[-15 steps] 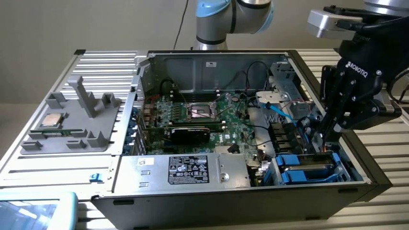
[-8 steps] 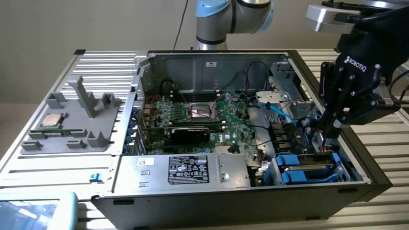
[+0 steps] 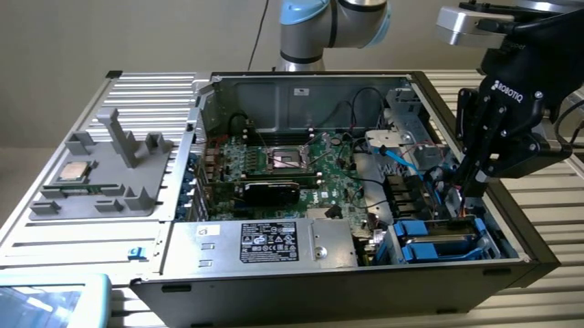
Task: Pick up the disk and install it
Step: 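Insert the first disk wire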
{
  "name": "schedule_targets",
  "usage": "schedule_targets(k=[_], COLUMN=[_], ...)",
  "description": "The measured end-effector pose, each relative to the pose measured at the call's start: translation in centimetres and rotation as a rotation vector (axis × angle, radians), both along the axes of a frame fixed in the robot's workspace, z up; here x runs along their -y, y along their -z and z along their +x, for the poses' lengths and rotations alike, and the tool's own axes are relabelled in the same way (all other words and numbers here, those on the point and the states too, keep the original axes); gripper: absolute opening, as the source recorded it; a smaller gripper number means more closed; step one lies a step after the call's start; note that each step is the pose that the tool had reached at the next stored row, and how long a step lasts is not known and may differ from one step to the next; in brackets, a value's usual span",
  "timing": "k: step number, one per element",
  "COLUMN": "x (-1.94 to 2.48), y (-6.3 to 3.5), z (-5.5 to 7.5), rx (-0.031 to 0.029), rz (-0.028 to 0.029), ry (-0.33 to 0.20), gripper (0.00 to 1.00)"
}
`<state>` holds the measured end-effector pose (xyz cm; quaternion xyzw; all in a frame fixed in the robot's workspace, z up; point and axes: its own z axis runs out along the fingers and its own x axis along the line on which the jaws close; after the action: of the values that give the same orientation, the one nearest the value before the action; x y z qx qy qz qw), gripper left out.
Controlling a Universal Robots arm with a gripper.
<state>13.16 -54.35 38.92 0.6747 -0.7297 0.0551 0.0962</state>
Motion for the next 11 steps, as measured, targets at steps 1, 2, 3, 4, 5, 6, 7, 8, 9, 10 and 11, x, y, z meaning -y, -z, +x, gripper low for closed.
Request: schedule_targets(k=[1,2,3,4,5,6,7,8,9,10,11], x=[0.0,0.0,0.0,0.0,0.0,0.0,0.0,0.0,-0.01,-0.03,-0.05], y=[0.0,0.0,0.0,0.0,0.0,0.0,0.0,0.0,0.0,-0.01,0.0], z=[0.0,0.0,0.0,0.0,0.0,0.0,0.0,0.0,-0.1,-0.32,-0.51], rx=[0.0,0.0,0.0001,0.0,0.0,0.0,0.0,0.0,0.0005,0.0022,0.0043], rz=[0.0,0.0,0.0,0.0,0.0,0.0,0.0,0.0,0.0,-0.0001,0.0], ry=[0.0,0.0,0.0,0.0,0.0,0.0,0.0,0.0,0.0,0.0,0.0], gripper=[0.25,0.25,0.25,0.25,0.25,0.25,0.25,0.25,0.25,0.25,0.25])
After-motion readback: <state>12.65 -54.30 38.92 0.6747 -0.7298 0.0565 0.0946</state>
